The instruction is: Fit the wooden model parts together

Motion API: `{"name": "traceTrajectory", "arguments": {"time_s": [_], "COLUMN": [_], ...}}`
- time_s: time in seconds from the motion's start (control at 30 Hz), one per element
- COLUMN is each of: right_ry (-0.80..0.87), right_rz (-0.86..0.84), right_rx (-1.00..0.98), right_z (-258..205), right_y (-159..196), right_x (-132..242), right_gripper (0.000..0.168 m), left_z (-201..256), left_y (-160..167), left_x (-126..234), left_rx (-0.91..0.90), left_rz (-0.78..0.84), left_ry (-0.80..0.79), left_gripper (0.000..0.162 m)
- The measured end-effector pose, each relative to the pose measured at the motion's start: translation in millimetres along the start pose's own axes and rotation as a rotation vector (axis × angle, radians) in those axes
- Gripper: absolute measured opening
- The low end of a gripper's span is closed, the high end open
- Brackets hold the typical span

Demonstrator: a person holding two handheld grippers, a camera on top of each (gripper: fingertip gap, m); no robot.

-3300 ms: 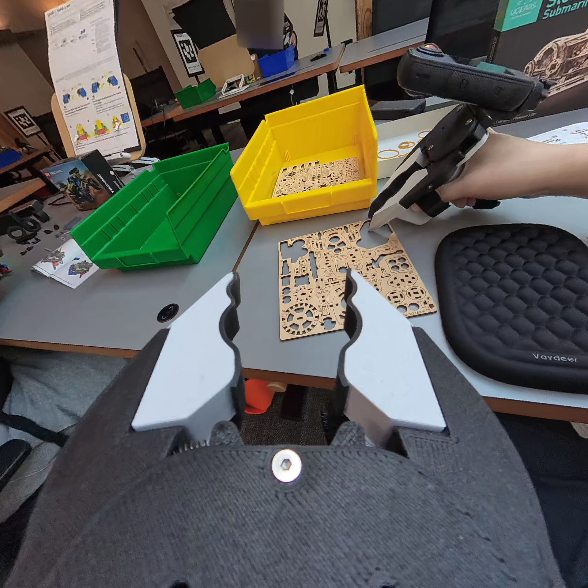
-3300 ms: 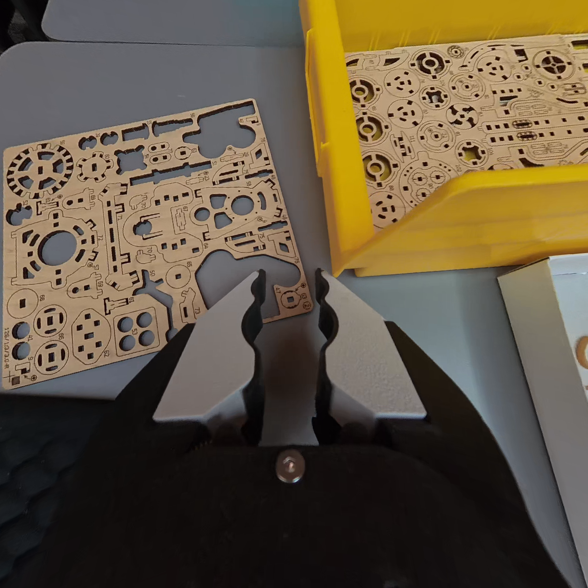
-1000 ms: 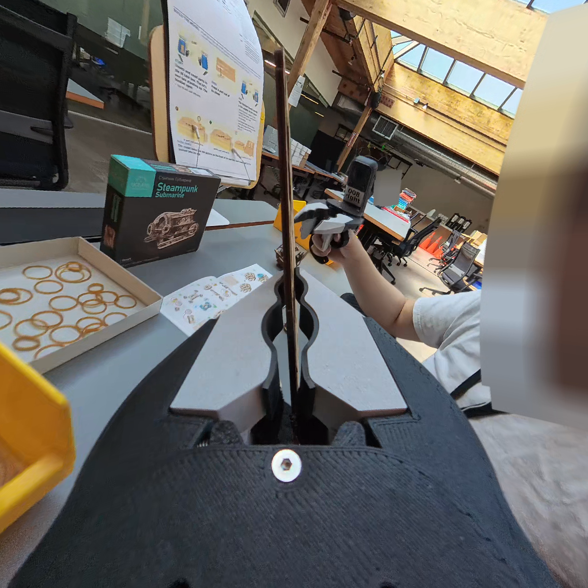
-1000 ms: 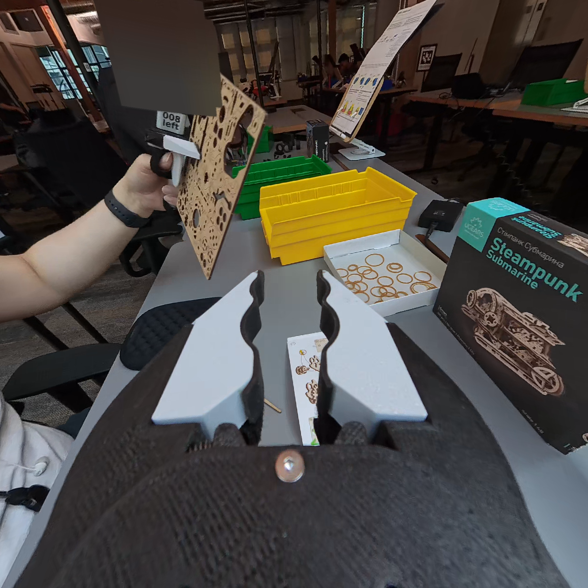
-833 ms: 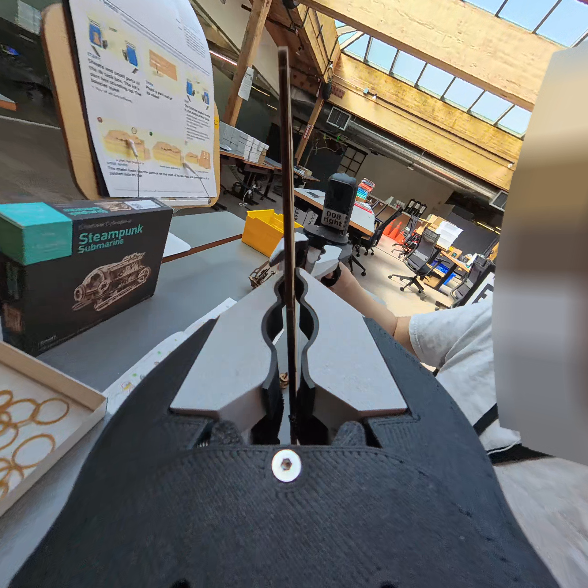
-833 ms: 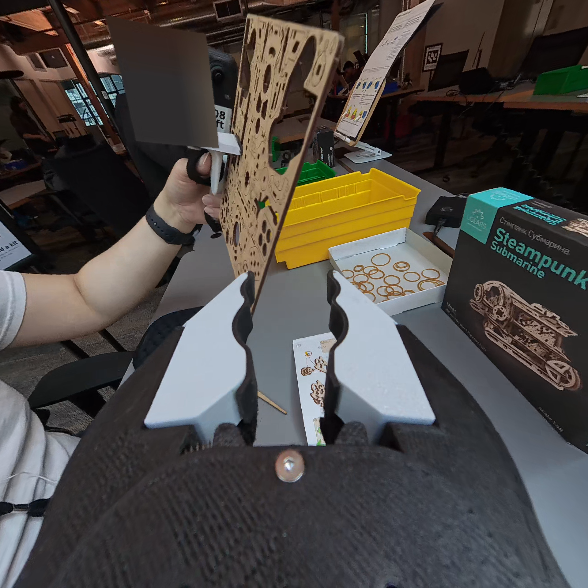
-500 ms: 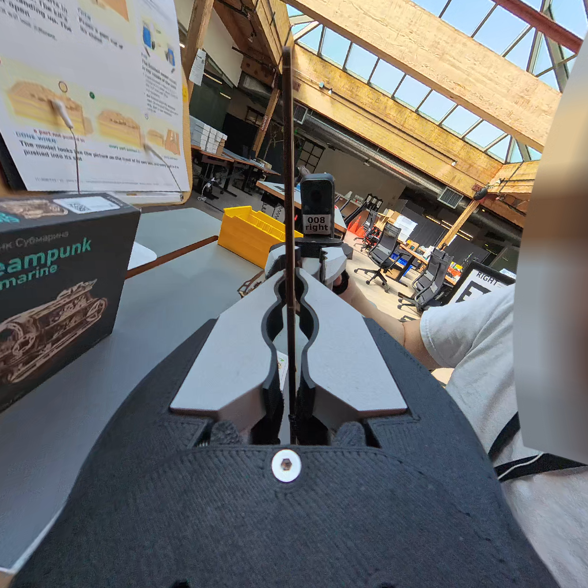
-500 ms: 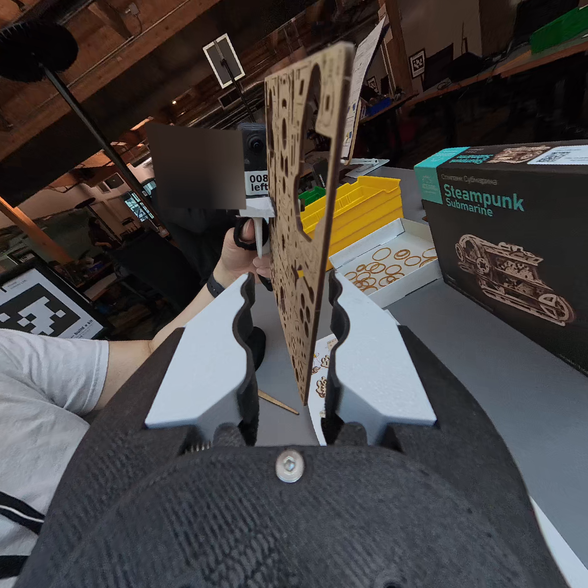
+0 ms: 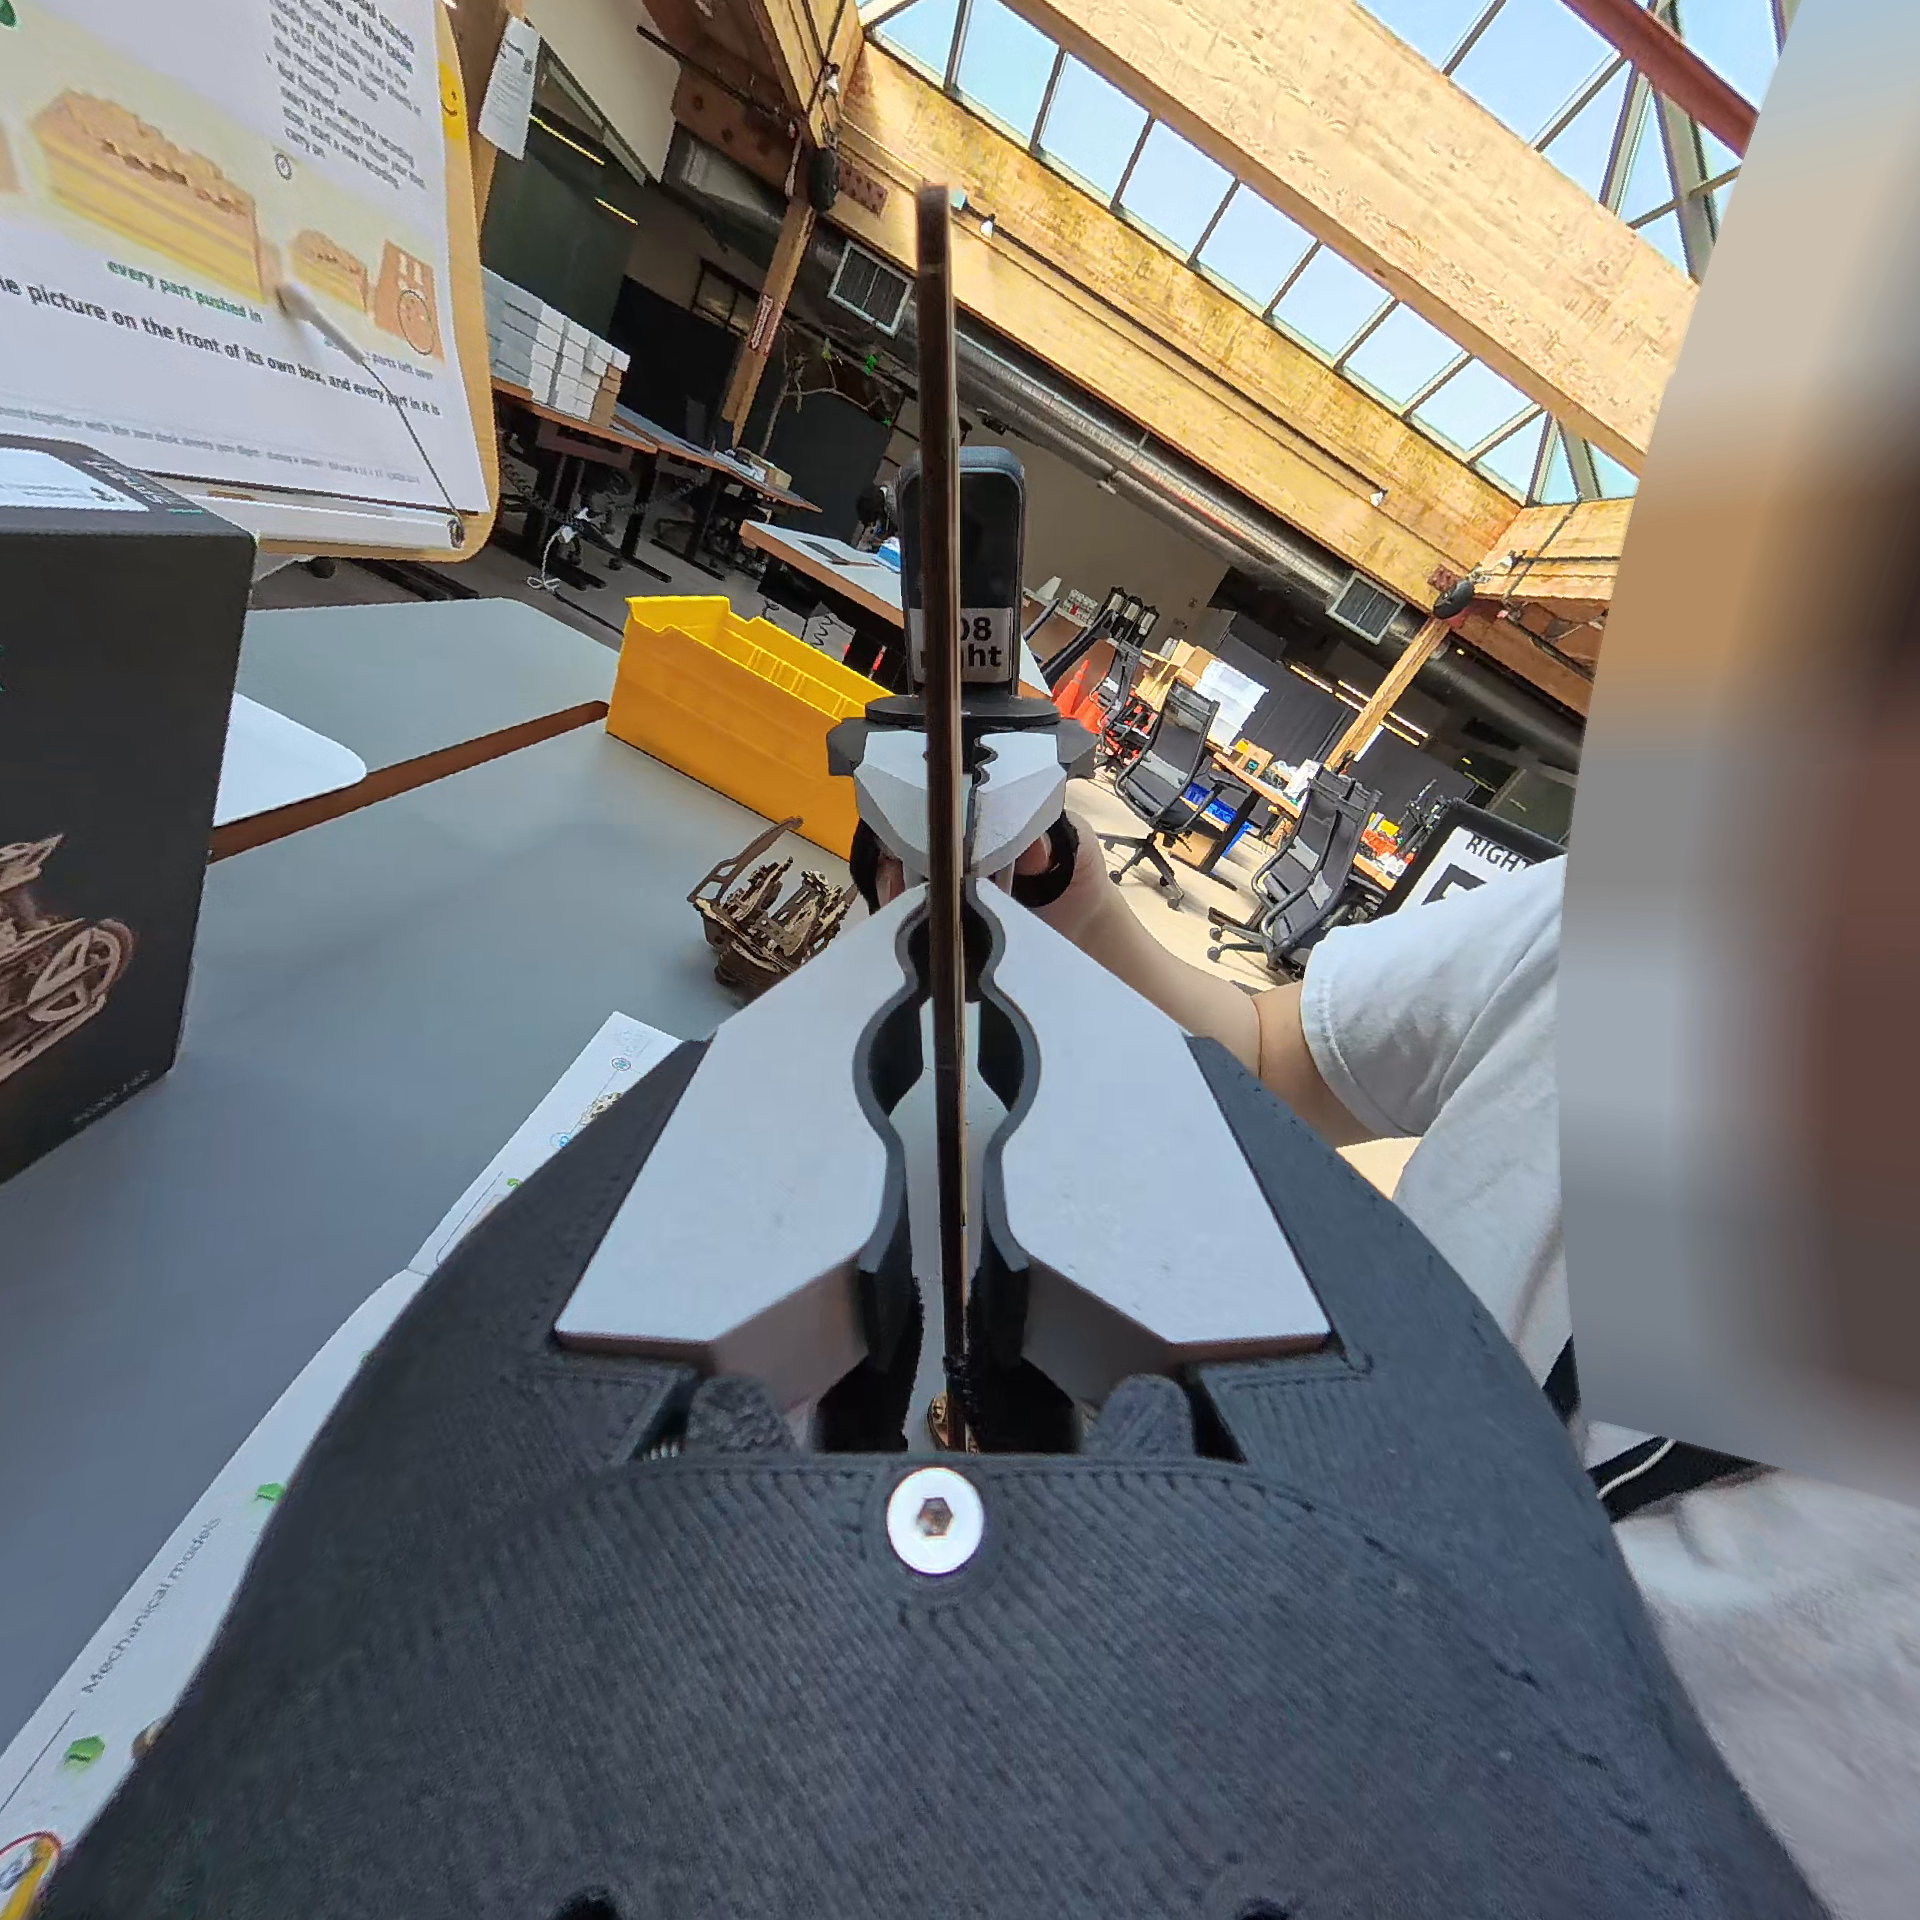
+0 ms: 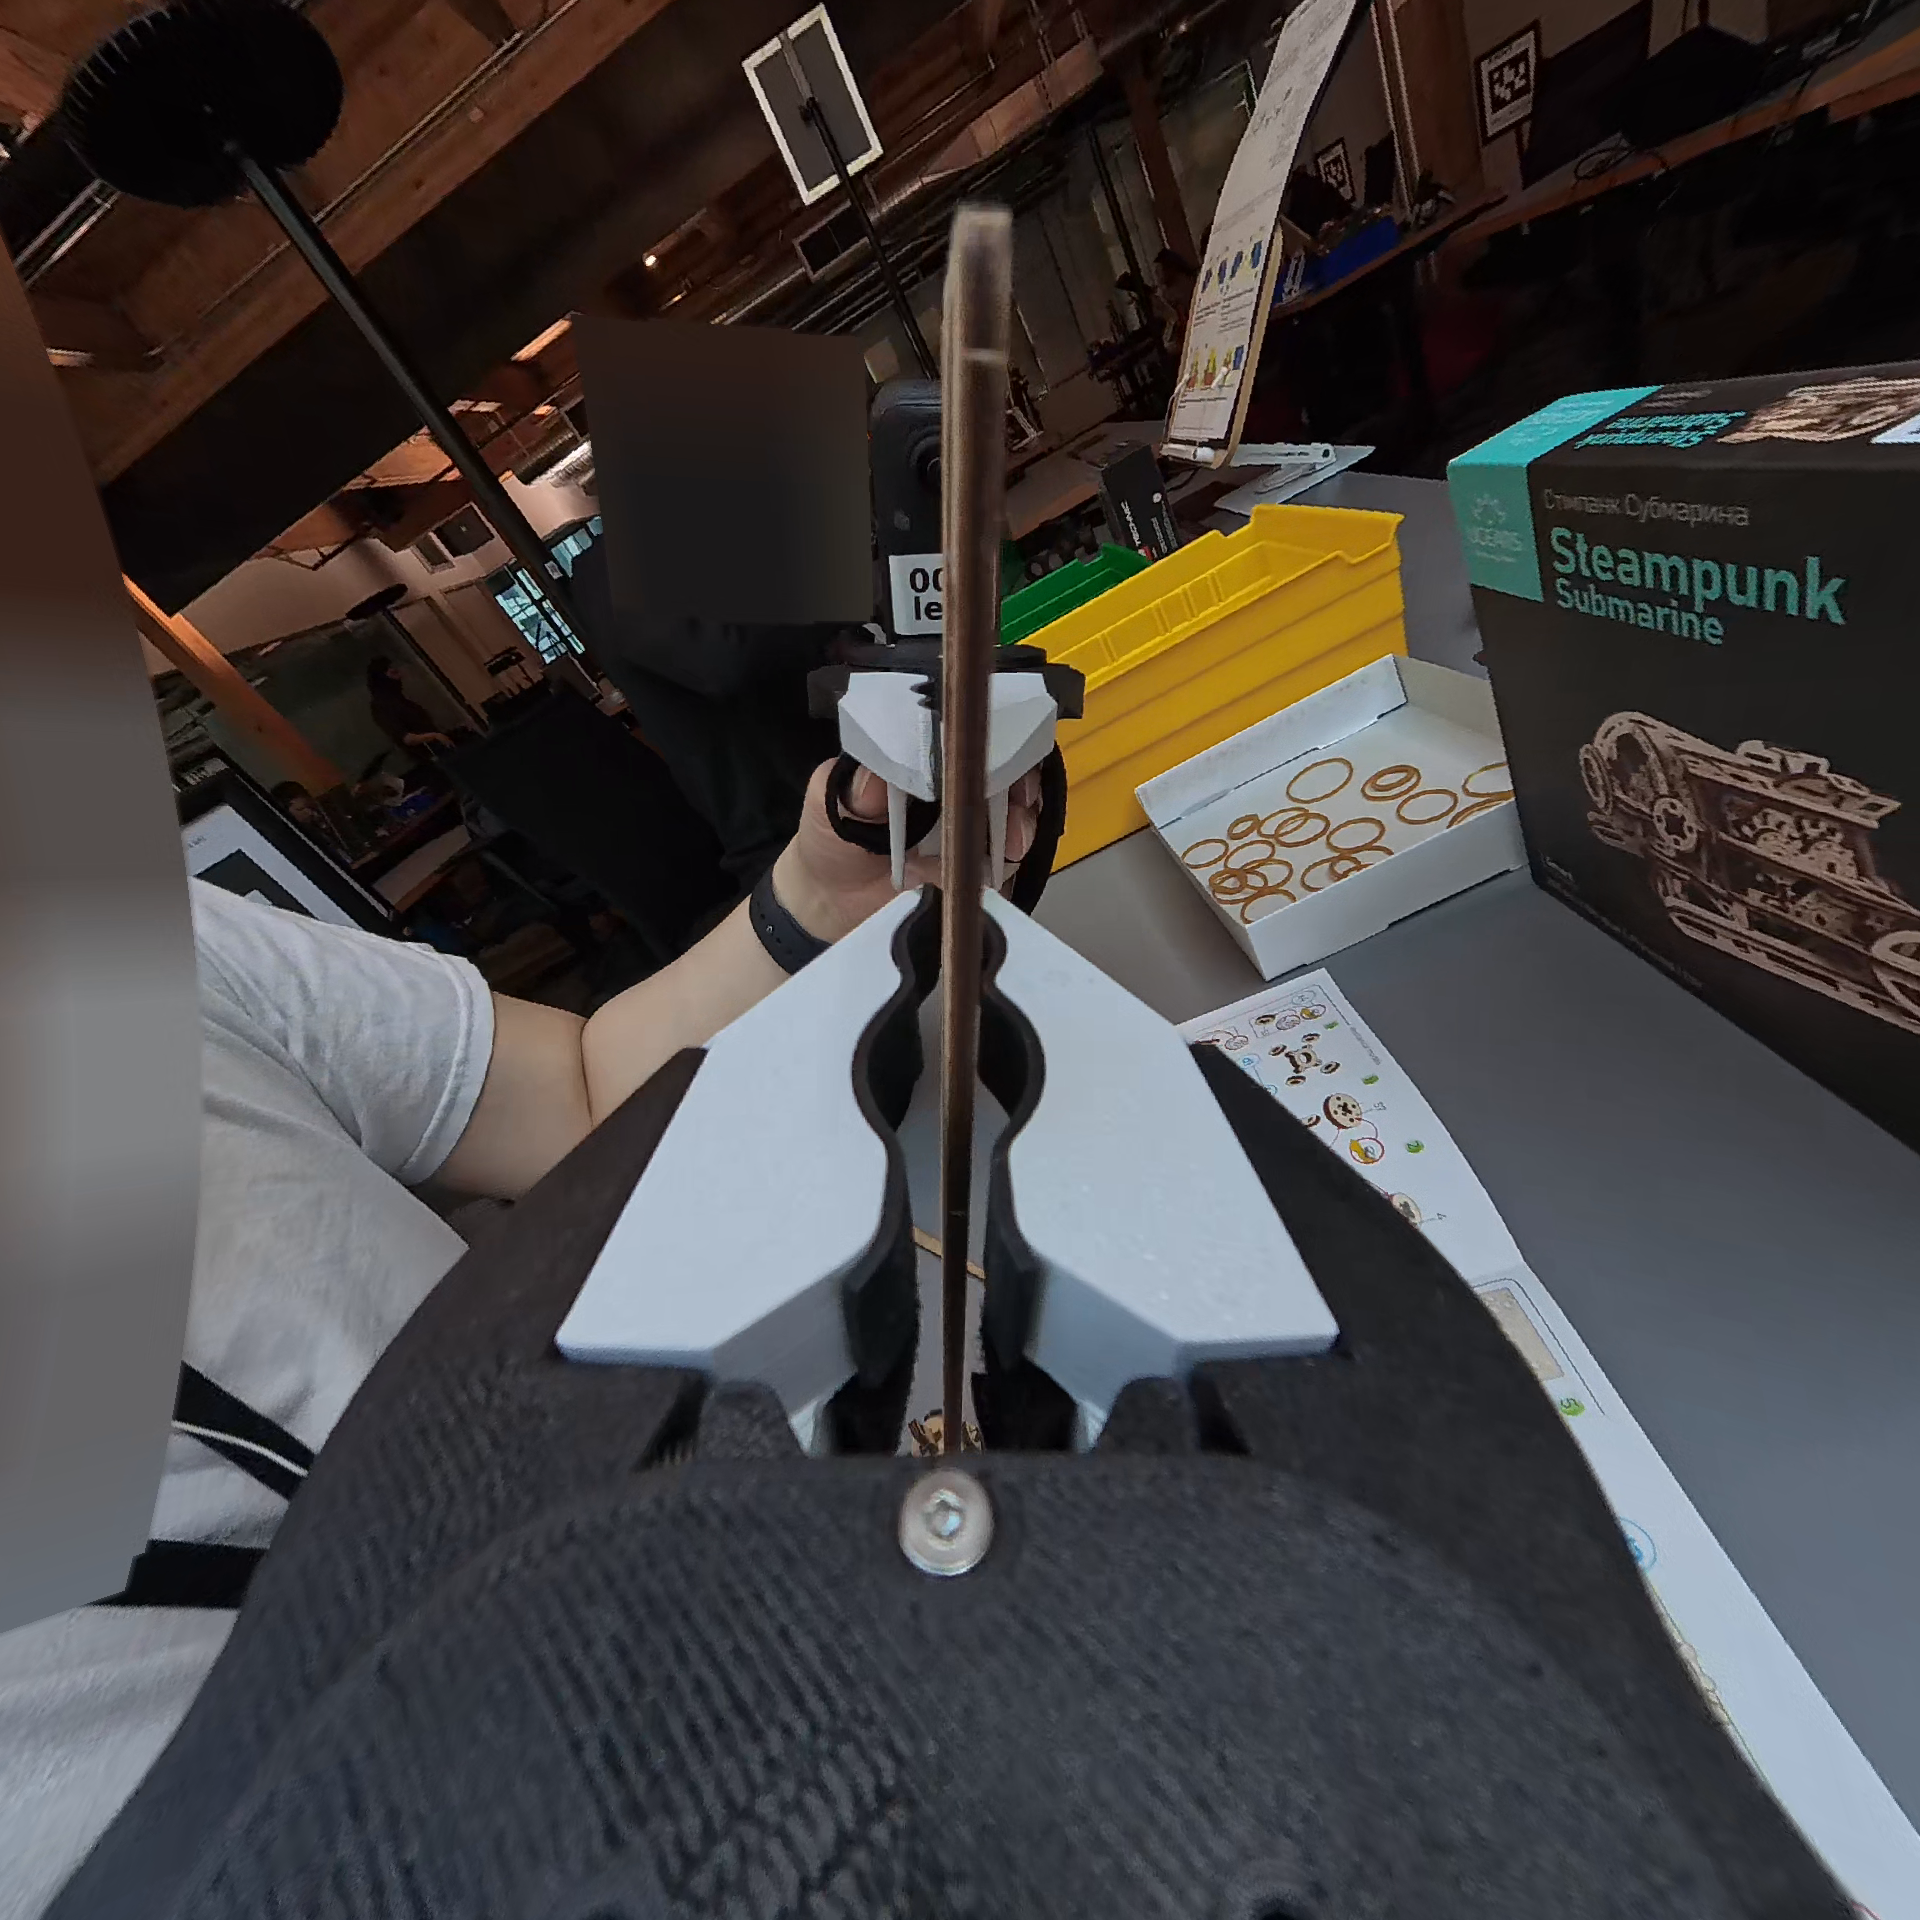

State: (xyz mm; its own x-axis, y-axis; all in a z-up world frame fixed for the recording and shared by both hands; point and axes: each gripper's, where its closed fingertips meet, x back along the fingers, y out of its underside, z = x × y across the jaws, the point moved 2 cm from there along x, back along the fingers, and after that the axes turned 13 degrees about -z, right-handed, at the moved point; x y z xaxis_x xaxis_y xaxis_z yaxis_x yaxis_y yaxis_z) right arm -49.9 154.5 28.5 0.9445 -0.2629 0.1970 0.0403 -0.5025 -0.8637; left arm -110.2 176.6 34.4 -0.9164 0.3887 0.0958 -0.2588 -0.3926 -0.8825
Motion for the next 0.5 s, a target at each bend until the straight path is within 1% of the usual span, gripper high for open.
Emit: {"name": "traceTrajectory", "arguments": {"time_s": [0.07,0.1,0.17,0.23,0.33,0.4,0.5], "right_ry": [0.021,0.036,0.063,0.058,0.067,0.077,0.086], "right_rz": [-0.006,-0.004,0.007,0.023,0.04,0.042,0.053], "right_rx": [0.029,0.04,0.045,0.026,-0.001,-0.003,0.008], "right_z": [-2.4,-2.2,0.4,2.8,8.7,10.0,8.5], "right_y": [-1.2,-2.3,-4.4,-5.9,-6.4,-7.2,-10.6], "right_x": [0.0,0.5,3.7,8.4,14.9,18.4,23.6], "right_gripper": [0.001,0.001,0.001,0.002,0.001,0.001,0.001], "left_z": [2.0,1.4,-3.2,-5.3,-5.4,-9.2,-8.4], "left_y": [1.1,1.1,-0.1,-2.8,-5.5,-4.2,-2.3], "left_x": [1.7,4.0,11.1,18.2,21.6,18.7,12.6], "left_rx": [-0.033,-0.046,-0.042,-0.027,0.009,0.031,-0.007], "left_rz": [-0.018,-0.024,-0.011,0.033,0.086,0.082,0.054], "left_ry": [-0.012,-0.019,-0.036,-0.018,0.035,0.022,-0.013], "left_gripper": [0.0,0.003,0.015,0.022,0.024,0.026,0.026]}}
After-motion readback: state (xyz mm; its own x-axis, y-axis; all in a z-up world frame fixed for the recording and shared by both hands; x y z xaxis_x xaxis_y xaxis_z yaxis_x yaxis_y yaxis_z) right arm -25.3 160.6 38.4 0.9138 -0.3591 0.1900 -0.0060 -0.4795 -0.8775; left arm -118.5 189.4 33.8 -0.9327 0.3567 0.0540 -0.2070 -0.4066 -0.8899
